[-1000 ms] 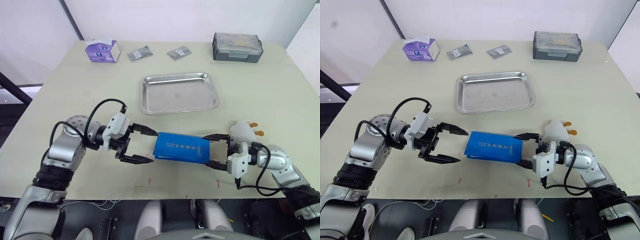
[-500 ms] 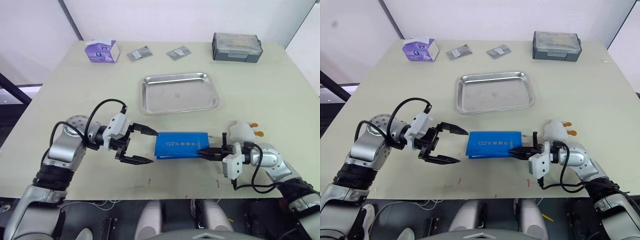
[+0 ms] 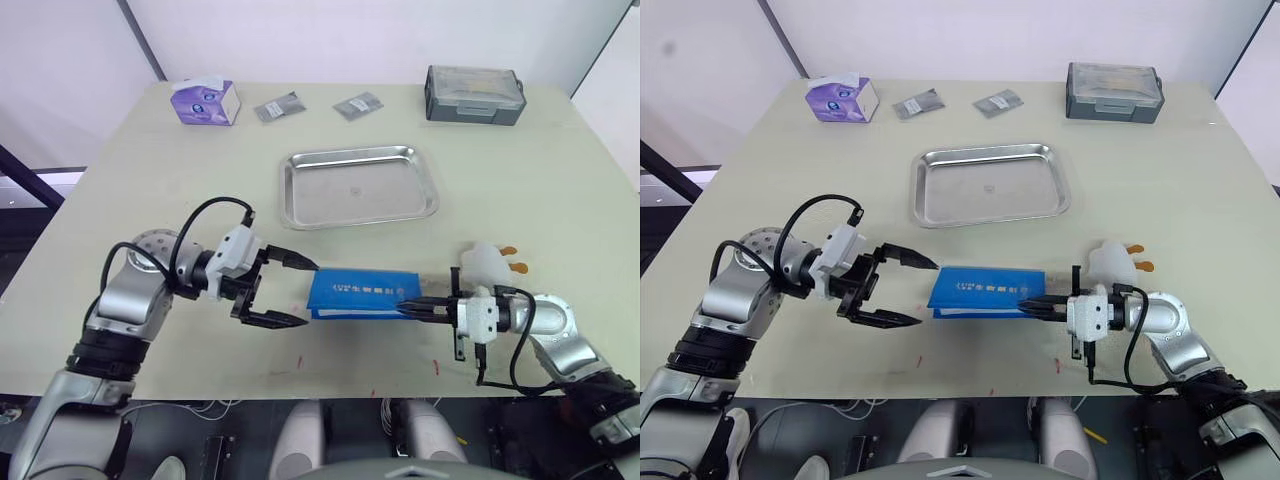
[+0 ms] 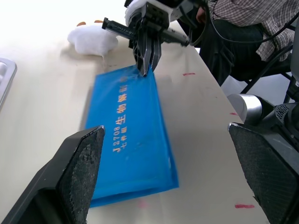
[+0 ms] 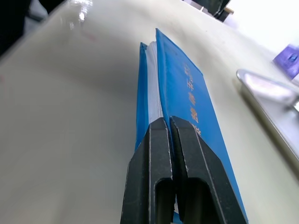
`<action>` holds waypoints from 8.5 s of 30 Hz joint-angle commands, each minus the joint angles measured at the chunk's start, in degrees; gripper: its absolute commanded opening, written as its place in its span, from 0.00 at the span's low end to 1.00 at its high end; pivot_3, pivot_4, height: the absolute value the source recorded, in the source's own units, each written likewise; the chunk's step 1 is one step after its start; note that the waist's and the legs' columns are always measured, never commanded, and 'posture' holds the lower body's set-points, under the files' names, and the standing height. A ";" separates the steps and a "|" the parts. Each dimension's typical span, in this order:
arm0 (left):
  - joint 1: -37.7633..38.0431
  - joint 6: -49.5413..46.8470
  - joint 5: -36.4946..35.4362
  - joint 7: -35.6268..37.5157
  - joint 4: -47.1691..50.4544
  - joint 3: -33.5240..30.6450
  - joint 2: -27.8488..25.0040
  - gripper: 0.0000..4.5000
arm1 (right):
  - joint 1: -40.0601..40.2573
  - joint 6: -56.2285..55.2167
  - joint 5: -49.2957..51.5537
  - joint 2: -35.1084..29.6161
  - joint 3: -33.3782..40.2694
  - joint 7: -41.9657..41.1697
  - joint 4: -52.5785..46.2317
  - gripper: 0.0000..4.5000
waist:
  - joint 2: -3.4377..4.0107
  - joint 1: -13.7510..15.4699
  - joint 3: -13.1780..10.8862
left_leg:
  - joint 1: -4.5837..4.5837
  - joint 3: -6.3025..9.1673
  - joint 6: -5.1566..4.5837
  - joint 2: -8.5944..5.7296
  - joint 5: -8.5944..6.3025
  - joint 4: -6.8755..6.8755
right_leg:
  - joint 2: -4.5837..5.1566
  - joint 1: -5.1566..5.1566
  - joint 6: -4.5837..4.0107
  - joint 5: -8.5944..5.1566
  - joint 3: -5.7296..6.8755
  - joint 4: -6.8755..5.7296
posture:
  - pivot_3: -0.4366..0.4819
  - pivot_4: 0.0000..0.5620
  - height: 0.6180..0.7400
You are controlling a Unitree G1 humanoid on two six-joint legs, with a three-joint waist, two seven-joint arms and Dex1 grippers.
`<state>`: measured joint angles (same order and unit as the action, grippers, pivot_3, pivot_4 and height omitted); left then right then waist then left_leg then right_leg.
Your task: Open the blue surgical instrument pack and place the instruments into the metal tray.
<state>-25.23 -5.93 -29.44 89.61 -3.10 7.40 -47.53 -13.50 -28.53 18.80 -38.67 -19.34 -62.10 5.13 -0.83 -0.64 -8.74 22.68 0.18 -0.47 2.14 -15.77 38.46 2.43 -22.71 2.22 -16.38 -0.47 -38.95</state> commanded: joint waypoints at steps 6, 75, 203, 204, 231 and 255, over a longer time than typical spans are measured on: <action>-1.62 -3.15 -3.53 2.89 2.89 -0.94 0.05 1.00 | -0.73 30.98 17.79 -3.22 5.84 -3.14 -10.91 0.01 | 0.00 0.00 0.00 | 0.01 0.00 0.00 -0.02 0.00 0.00 | -0.01 0.00 0.00 0.00 0.01 0.01 | 0.48 0.27 0.95; -5.10 9.34 9.57 -3.46 -22.55 -2.15 19.29 0.00 | -10.51 51.84 11.50 -1.51 27.23 -6.64 -3.22 0.99 | 0.01 0.00 -0.01 | 0.15 0.04 0.00 -0.06 0.00 0.04 | -0.01 -0.09 0.02 0.01 0.05 -0.01 | 0.48 0.27 0.95; -11.49 10.99 13.18 -3.33 -29.67 -1.38 21.14 0.00 | -15.73 52.34 11.87 4.80 16.96 -1.20 -13.61 0.97 | 0.01 -0.12 0.00 | 0.31 0.04 0.00 -0.02 0.00 0.02 | -0.22 -0.31 0.00 0.02 -0.24 -0.04 | 0.48 0.27 0.95; -11.49 11.00 13.18 -3.35 -29.63 -1.35 21.20 0.00 | -15.23 52.25 11.83 4.55 17.06 -1.66 -12.79 0.97 | 0.01 -0.15 0.00 | 0.31 0.03 0.00 -0.02 0.00 0.02 | -0.22 -0.31 0.00 0.02 -0.25 -0.04 | 0.48 0.27 0.95; -12.23 11.06 13.60 -2.74 -29.83 -1.32 21.10 0.00 | -10.13 39.29 1.60 11.18 12.78 -3.35 4.10 0.45 | 0.01 -0.10 -0.01 | 0.29 -0.01 0.02 -0.02 0.01 0.03 | -0.22 -0.31 0.00 0.02 -0.28 -0.06 | 0.48 0.27 0.95; -12.18 6.69 11.48 -2.53 -28.29 -4.34 17.99 0.98 | -7.56 40.60 2.67 10.79 14.80 -3.45 1.29 0.00 | 0.01 -0.14 -0.01 | 0.28 0.00 0.02 -0.02 0.01 0.02 | -0.23 -0.31 0.00 0.02 -0.29 -0.07 | 0.48 0.27 0.95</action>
<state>-36.86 1.42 -16.26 86.27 -33.31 4.78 -28.51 -21.19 12.30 20.25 -27.26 -6.22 -65.71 8.87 -0.81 -0.77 -8.74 22.95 0.17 -0.45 2.12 -15.75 38.48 2.20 -23.02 2.22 -16.35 -0.77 -39.02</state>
